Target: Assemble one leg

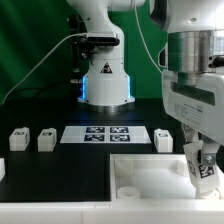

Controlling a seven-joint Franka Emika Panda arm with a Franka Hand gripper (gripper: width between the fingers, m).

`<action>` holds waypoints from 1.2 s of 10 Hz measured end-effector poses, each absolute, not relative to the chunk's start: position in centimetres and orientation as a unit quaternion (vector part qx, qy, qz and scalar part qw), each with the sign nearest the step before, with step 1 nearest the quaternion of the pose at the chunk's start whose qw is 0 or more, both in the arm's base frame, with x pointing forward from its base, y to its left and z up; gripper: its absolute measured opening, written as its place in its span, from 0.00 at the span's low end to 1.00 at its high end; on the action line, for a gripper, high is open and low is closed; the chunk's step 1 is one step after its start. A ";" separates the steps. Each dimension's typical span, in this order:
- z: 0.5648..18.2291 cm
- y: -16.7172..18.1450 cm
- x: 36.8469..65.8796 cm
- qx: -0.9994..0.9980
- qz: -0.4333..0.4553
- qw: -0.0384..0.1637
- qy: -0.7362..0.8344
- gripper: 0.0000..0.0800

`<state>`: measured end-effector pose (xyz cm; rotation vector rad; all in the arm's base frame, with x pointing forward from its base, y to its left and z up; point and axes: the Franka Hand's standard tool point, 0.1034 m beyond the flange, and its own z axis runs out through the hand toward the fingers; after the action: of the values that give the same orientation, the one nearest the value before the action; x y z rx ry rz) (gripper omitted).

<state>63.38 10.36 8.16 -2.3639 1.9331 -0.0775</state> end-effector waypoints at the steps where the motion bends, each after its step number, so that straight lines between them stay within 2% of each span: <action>1: 8.2 10.4 63.4 -0.773 -0.025 0.043 0.632 0.37; 2: 8.2 10.4 63.4 -0.773 -0.025 0.043 0.632 0.52; 3: 8.2 10.4 63.4 -0.773 -0.025 0.043 0.632 0.52; 4: 8.2 10.4 63.4 -0.773 -0.025 0.043 0.632 0.68; 5: 8.2 10.4 63.4 -0.773 -0.025 0.043 0.632 0.79; 7: 8.0 10.7 63.3 -0.728 -0.024 0.045 0.684 0.81; 10: 8.1 12.7 63.2 -0.871 -0.037 0.030 0.489 0.81; 12: 8.1 12.8 63.2 -0.921 -0.041 0.020 0.387 0.81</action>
Offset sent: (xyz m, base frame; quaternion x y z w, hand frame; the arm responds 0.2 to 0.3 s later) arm 0.0000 0.0000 0.0000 0.0000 0.0000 0.0000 1.0000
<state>63.20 12.85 8.08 -2.8577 1.2011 -0.1265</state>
